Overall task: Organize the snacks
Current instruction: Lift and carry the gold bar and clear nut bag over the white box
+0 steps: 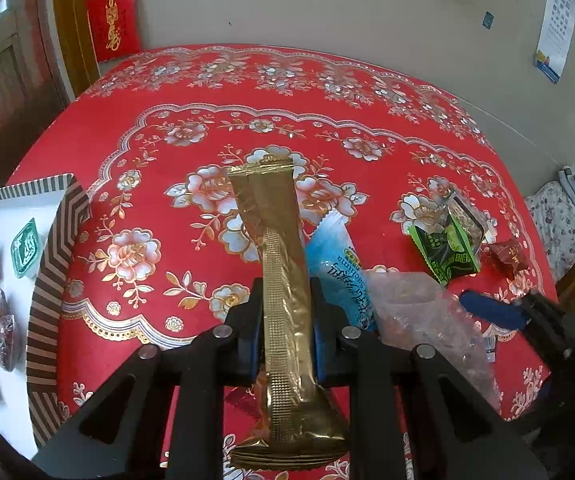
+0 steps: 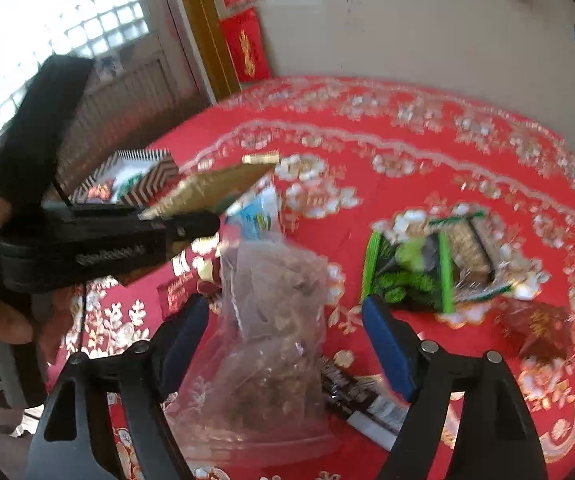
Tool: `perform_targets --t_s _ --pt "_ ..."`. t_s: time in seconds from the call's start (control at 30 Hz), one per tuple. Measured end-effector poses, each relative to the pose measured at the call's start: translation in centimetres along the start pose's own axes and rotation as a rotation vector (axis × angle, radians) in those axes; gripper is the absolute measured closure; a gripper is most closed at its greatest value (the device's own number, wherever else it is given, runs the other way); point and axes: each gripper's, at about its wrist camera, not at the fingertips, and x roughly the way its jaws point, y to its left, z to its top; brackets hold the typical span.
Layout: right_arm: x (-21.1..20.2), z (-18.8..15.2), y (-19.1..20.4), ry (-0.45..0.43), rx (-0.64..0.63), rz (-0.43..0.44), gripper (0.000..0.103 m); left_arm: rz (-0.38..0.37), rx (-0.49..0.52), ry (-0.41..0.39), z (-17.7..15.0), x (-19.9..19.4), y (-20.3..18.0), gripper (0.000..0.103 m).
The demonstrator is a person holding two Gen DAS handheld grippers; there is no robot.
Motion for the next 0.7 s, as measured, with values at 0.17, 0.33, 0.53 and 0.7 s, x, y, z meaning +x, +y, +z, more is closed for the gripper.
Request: perform_targets --t_s 0.17,0.33,0.53,0.7 --pt "1.8 0.0 0.4 0.073 -0.015 0.007 0.024 -0.001 -0.015 -0.001 0.1 0.0 0.3 0.082" --pt "1.9 -0.9 -0.5 0.062 0.046 0.074 0.069 -0.003 -0.026 -0.004 0.1 -0.3 0.6 0.081" --pt "-1.2 -1.4 0.4 -0.026 0.042 0.064 0.076 -0.005 -0.032 -0.009 0.0 -0.5 0.8 0.081" --pt "-2.3 -1.3 0.2 -0.065 0.072 0.046 0.076 -0.008 -0.016 -0.019 -0.4 -1.2 0.1 0.081"
